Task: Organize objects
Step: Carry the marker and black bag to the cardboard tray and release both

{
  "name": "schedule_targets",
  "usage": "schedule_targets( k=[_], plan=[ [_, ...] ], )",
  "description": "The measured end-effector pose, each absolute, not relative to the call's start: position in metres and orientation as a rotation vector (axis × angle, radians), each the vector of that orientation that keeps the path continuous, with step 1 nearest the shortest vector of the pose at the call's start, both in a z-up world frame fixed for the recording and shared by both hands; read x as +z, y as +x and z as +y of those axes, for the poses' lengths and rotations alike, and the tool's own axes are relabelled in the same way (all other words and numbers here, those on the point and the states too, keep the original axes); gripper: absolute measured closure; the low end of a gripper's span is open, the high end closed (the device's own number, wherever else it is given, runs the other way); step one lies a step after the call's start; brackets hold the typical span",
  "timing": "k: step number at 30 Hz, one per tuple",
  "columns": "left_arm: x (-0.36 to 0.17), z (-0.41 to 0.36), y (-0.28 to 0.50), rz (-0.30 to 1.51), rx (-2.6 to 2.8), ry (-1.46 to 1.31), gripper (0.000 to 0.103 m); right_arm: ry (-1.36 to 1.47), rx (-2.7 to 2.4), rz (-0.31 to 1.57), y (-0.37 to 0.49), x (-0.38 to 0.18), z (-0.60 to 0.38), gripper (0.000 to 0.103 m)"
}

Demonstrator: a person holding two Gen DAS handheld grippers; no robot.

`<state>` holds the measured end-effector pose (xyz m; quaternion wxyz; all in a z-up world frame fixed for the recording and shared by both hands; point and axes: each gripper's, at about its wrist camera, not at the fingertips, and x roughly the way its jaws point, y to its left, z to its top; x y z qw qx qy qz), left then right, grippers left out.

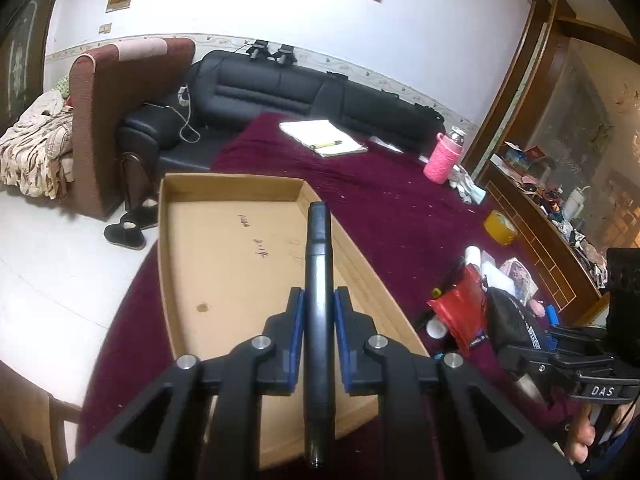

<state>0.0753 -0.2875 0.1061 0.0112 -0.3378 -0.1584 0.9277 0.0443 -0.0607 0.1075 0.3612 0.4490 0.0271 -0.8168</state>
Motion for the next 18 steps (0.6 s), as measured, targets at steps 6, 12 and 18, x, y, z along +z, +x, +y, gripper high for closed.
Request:
schedule_targets(
  k=[6,12,18],
  plan=[
    [0.107,-0.305,0.064,-0.497,2.903,-1.069,0.088,1.170,-2.076,0.107,0.028,0.110,-0.096,0.065],
    [0.106,-0.329,0.040,-0.511,2.922,-1.151,0.088,1.205,-2.055,0.129,-0.004,0.107,-0.138,0.065],
    [0.097,-0.355,0.011,-0.576,2.933,-1.263,0.088,1.271,-2.029,0.121,-0.045,0.094,-0.185,0.065]
  ],
)
